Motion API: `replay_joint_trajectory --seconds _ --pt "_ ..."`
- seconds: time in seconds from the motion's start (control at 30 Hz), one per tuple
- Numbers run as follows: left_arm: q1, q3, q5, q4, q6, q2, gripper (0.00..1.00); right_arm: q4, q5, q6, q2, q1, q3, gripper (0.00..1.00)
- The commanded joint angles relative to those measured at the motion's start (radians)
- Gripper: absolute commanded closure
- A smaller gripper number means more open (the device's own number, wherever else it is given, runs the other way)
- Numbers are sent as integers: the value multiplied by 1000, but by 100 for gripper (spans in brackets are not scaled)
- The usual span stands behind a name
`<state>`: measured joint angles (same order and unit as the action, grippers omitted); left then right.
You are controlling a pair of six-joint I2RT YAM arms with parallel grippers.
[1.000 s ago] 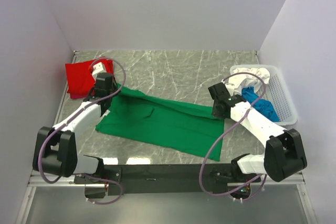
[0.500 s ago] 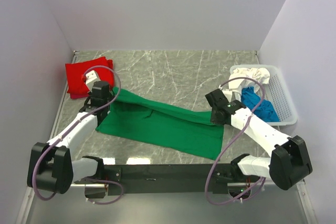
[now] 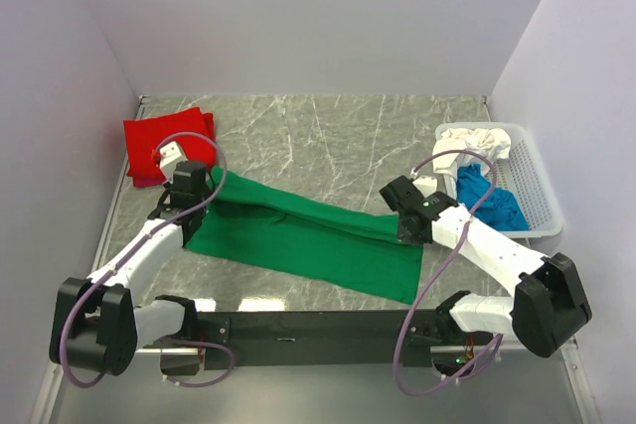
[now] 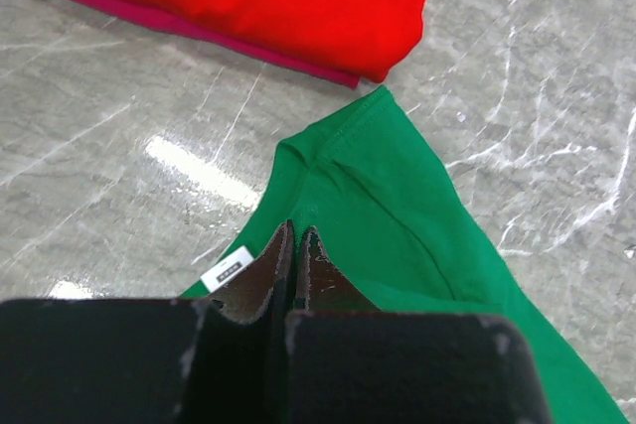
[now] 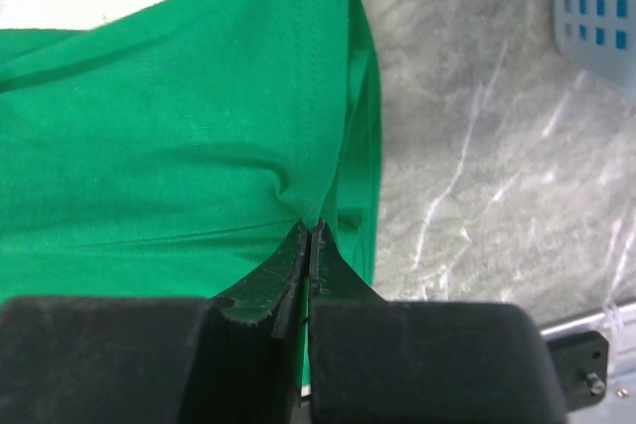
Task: Fold and stack the t-shirts
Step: Fold the tshirt
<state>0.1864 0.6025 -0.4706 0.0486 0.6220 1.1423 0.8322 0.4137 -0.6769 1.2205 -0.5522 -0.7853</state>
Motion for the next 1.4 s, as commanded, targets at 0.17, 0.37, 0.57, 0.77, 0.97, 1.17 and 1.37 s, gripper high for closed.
replay_joint_trajectory --seconds 0.17,0.37,0.57,0.77,0.97,1.17,1.37 --pt "-7 -49 -13 -9 -1 -27 99 119 103 -85 10 -41 -51 100" --pt "-7 -84 -45 19 33 -87 75 191 100 -125 5 -89 -68 92" --pt "-7 -92 -98 68 48 -240 31 260 56 -154 -56 -184 -78 47" --pt "5 -86 -30 19 57 -291 31 158 27 -104 -165 -189 -78 33" --pt "77 -38 16 -25 59 -145 22 -17 7 -43 -101 -161 -39 32" --pt "99 -7 136 -99 67 -43 19 -111 -18 -10 -58 -107 -3 33" --pt "120 -23 190 -179 85 31 17 -189 -41 2 -13 -66 73 34"
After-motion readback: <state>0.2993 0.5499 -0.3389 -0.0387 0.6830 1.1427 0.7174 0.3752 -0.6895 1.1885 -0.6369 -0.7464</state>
